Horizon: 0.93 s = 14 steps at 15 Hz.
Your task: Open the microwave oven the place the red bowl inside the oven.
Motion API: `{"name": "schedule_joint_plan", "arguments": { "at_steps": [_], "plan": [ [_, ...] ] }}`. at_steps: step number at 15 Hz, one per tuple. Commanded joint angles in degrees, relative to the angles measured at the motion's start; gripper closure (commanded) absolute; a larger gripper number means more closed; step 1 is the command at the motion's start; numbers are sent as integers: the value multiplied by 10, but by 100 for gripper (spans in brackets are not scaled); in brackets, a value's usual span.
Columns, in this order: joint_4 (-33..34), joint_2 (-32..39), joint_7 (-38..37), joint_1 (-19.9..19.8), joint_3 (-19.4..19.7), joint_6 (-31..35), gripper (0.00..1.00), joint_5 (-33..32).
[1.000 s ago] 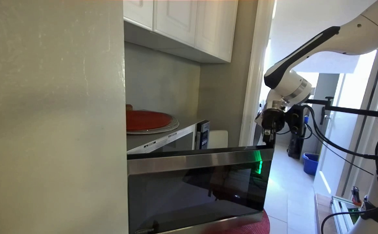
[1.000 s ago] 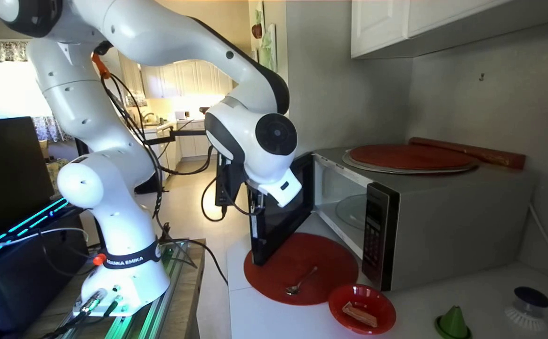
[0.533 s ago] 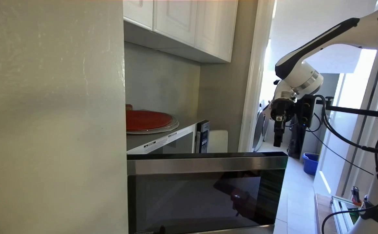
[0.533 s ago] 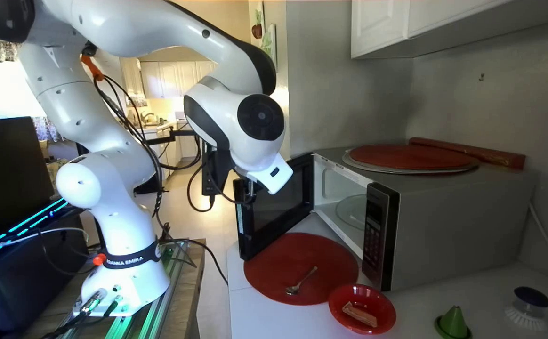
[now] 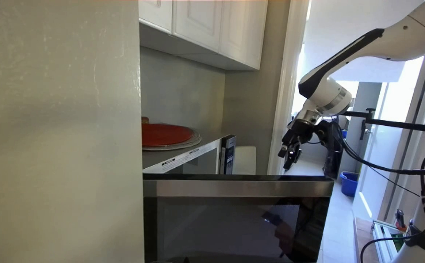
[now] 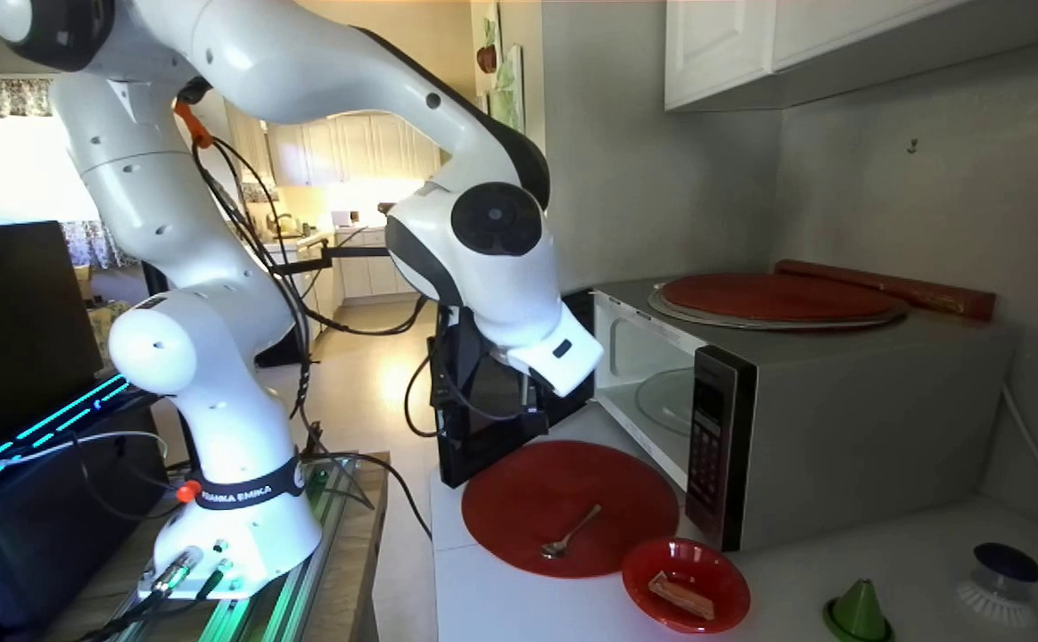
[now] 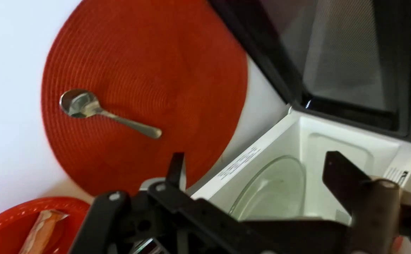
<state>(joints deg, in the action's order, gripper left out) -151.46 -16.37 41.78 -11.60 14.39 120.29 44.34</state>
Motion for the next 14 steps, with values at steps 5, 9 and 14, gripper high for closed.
{"name": "schedule_joint_plan", "arguments": {
  "at_steps": [5,9,14],
  "plan": [
    [101,190,-21,-2,11,147,0,104],
    [176,285,-43,-32,13,154,0,123],
    [190,315,-54,-55,1,154,0,111]
  ]
}}
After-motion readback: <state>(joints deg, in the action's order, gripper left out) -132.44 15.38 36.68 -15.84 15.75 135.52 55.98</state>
